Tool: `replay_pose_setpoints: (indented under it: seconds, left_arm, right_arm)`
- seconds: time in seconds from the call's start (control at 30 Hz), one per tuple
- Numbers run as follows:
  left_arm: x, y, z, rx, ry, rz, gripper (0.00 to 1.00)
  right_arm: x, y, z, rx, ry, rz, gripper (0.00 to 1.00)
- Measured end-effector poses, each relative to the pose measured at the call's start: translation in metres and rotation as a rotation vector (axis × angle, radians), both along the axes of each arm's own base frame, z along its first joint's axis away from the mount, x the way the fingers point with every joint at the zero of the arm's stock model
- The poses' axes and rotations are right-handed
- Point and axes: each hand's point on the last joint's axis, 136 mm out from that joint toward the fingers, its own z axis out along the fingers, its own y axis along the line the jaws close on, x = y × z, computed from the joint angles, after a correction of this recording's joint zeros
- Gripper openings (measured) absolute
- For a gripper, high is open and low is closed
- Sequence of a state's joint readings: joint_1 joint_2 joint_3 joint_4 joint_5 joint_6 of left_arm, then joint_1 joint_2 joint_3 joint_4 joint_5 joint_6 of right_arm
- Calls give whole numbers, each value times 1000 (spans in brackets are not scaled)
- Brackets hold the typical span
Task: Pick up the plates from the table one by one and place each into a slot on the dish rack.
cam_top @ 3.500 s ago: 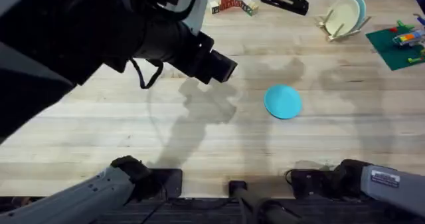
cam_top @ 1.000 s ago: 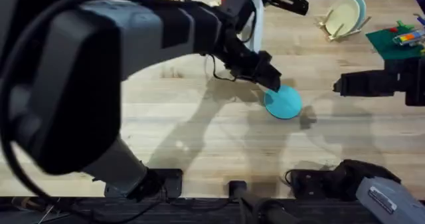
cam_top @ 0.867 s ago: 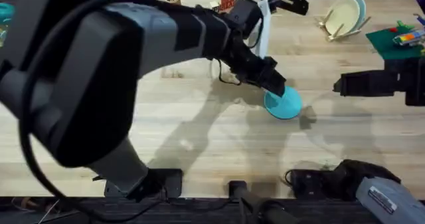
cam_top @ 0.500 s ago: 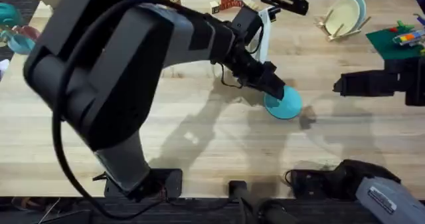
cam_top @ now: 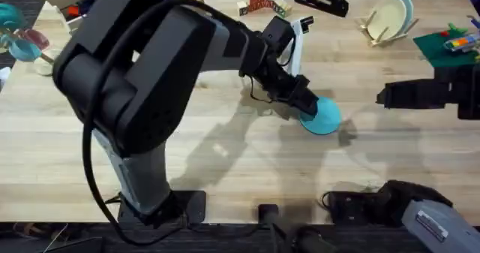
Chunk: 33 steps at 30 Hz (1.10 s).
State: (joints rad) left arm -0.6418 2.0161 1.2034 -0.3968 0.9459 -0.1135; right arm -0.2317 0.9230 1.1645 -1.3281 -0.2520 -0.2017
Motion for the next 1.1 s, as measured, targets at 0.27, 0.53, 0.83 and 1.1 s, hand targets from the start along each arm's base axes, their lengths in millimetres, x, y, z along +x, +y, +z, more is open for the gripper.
replay_pose_setpoints:
  seconds: [0.27,0.53,0.83,1.1]
  left_arm:
    - [2,-2,-11,-11,13,-1,42]
    - [5,-5,-15,-46,47,1,43]
    - [5,-5,-15,-44,50,3,43]
    - [5,-5,-15,-44,50,3,43]
  right_arm:
    - [0,0,0,0,0,0,996]
    - [-1,0,0,1,5,0,996]
    - [-1,0,0,4,6,-6,996]
    - [-3,2,-10,34,42,-47,995]
